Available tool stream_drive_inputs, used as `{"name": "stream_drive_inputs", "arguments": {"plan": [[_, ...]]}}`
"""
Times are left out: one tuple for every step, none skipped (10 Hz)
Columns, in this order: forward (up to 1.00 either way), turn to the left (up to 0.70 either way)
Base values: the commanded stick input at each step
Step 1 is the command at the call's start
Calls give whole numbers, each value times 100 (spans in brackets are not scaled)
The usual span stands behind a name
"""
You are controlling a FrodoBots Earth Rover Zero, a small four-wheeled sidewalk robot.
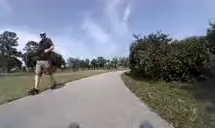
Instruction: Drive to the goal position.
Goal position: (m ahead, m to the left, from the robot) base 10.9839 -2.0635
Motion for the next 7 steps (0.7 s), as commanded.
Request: {"name": "stream_drive_inputs", "arguments": {"plan": [[70, 0], [70, 0], [70, 0], [70, 0], [70, 0], [70, 0], [70, 0]]}}
